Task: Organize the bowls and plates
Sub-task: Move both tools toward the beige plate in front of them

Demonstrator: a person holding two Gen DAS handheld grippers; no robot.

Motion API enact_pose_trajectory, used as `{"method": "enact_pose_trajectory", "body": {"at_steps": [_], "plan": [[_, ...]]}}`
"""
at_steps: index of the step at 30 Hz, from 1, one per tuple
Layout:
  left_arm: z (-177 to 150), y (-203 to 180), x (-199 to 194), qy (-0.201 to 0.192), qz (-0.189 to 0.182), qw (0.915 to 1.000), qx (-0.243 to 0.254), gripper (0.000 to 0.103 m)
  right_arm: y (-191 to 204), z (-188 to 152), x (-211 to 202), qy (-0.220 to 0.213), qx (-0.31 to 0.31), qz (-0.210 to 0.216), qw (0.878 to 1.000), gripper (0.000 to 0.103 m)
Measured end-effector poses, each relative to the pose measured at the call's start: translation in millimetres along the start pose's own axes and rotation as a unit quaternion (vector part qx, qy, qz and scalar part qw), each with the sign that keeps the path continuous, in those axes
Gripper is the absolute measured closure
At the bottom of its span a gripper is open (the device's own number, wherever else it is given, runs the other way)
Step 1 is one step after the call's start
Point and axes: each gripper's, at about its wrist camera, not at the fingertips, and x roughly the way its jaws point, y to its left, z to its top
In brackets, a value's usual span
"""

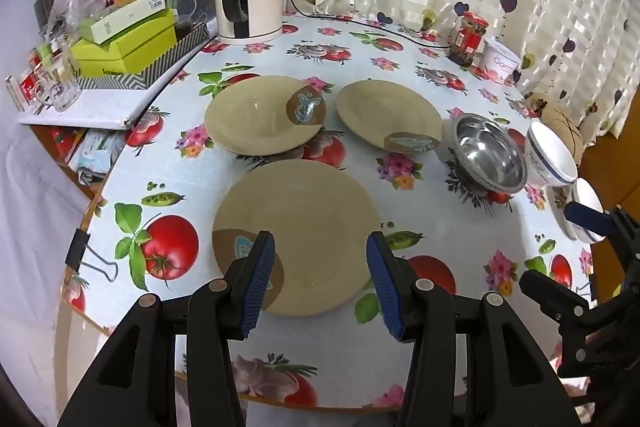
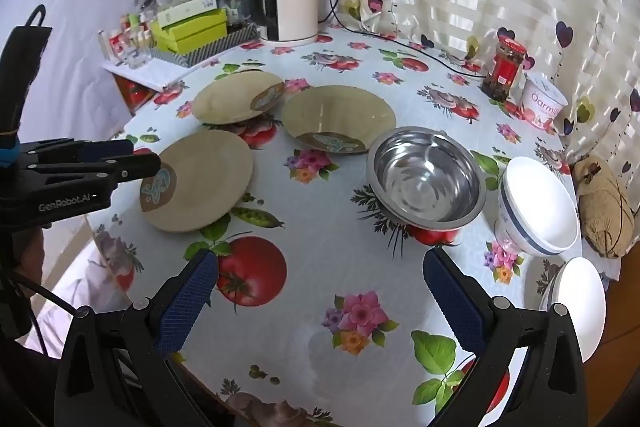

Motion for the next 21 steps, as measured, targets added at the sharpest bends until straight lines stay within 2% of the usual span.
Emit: {"method": "enact_pose_trajectory", "body": {"at_steps": [21], "plan": [[-1.1, 2.8, -6.1, -0.007, 0.019, 0.9998, -0.005, 0.054, 3.0, -0.4, -2.2, -0.004, 0.001, 0.009, 1.0, 0.0]]}}
